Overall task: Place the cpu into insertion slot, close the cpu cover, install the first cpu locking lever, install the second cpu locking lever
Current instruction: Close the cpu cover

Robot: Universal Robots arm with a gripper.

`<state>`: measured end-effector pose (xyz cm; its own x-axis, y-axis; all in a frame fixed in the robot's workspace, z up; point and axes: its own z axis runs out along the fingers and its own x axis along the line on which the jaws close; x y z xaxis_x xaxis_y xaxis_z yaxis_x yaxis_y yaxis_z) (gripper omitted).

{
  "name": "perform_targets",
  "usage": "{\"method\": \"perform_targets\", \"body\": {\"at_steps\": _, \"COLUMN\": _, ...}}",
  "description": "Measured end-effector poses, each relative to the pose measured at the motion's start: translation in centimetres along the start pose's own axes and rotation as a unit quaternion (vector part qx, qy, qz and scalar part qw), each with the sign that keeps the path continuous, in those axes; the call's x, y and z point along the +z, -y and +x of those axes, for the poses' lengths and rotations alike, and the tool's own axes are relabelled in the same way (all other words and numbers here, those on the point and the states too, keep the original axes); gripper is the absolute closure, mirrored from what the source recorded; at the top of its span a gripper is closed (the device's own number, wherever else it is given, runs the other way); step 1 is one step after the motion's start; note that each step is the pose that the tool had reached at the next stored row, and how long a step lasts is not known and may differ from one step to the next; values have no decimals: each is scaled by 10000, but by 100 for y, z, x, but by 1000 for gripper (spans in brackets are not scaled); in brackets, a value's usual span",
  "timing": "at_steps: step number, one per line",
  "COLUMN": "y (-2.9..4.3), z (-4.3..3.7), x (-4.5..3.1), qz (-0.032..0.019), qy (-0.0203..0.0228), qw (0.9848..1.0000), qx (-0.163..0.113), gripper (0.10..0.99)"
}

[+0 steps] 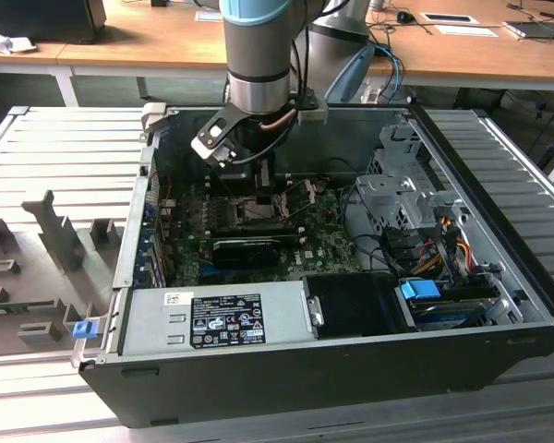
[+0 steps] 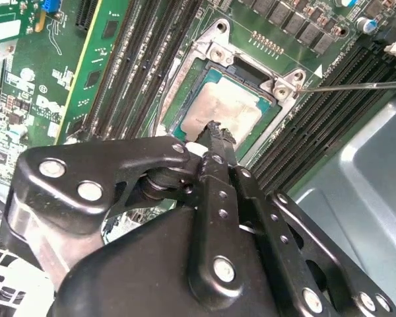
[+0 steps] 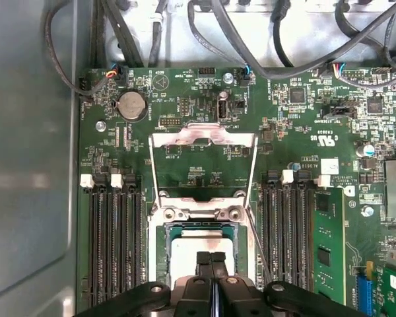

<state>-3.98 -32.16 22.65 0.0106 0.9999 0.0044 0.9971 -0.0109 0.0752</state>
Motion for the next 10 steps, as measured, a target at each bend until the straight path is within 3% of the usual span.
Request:
{"method": "perform_targets", "body": {"at_steps": 1, "y": -53, "z": 0, "x": -57, "qz": 24, "qy": 4, "qw": 10000, "qx": 1, "gripper": 980}}
{"method": "perform_targets", "body": {"at_steps": 2, "y": -67, "z": 1, "x": -239, "qz": 27, "qy": 3, "qw": 10000, "qx": 1, "gripper": 980}}
{"method": "perform_targets", "body": {"at_steps": 3, "y": -69, "z": 3, "x": -269, "qz": 28, "qy": 23, "qw": 10000, "qx": -1, "gripper": 980}}
{"method": "perform_targets", "body": {"at_steps": 5, "y": -133, "z": 3, "x": -266, "qz": 28, "qy": 44, "qw": 10000, "qx": -3, "gripper": 980}}
{"method": "perform_targets", "body": {"at_steps": 10, "y": -184, "z": 3, "x": -262, "qz": 28, "qy": 50, "qw": 10000, "qx": -3, "gripper": 980}}
